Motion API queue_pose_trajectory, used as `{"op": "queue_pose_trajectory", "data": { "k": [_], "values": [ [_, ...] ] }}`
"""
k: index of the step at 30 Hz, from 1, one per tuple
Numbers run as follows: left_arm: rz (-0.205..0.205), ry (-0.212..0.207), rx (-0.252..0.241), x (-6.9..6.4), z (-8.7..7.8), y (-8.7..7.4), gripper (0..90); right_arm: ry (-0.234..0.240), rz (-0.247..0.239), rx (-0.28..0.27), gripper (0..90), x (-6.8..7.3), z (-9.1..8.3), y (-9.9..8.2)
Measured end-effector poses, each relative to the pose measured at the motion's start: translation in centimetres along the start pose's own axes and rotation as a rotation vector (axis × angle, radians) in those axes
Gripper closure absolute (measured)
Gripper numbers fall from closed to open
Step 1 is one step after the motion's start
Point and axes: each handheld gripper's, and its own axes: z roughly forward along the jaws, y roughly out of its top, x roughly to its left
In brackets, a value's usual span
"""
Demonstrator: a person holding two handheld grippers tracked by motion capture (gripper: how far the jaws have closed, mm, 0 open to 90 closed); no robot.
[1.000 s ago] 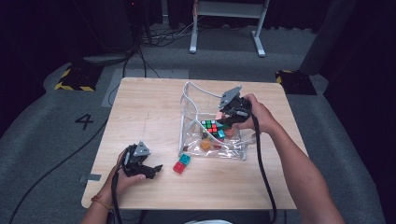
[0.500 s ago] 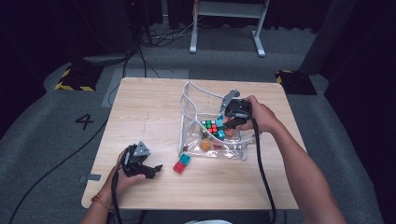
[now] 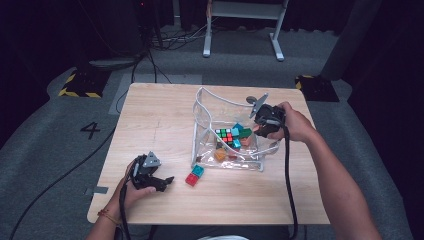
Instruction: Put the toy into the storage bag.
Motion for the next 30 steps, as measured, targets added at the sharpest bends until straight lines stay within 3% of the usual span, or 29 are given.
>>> {"op": "queue_pose_trajectory", "data": {
  "k": [6, 16, 20, 23, 30],
  "values": [
    [0.000, 0.000, 0.000, 0.0, 0.0, 0.0, 11.5, 0.010, 0.021, 0.001, 58.8, -0.5, -0.5, -1.3],
    [-0.001, 0.000, 0.000, 0.0, 0.0, 0.0, 11.5, 0.014, 0.018, -0.034, 58.7, -0.4, -0.5, -1.6],
    [0.000, 0.000, 0.000, 0.0, 0.0, 0.0, 11.5, 0.024, 0.048, -0.081, 55.2, -0.3, -0.9, -2.0],
    [0.000, 0.000, 0.000, 0.0, 0.0, 0.0, 11.5, 0.029, 0.043, -0.138, 54.7, -0.1, -1.4, -2.3],
    [0.000, 0.000, 0.001, 0.0, 0.0, 0.0, 11.6, -0.001, 0.068, -0.285, 39.8, 0.7, -2.9, -3.3]
  ]
}}
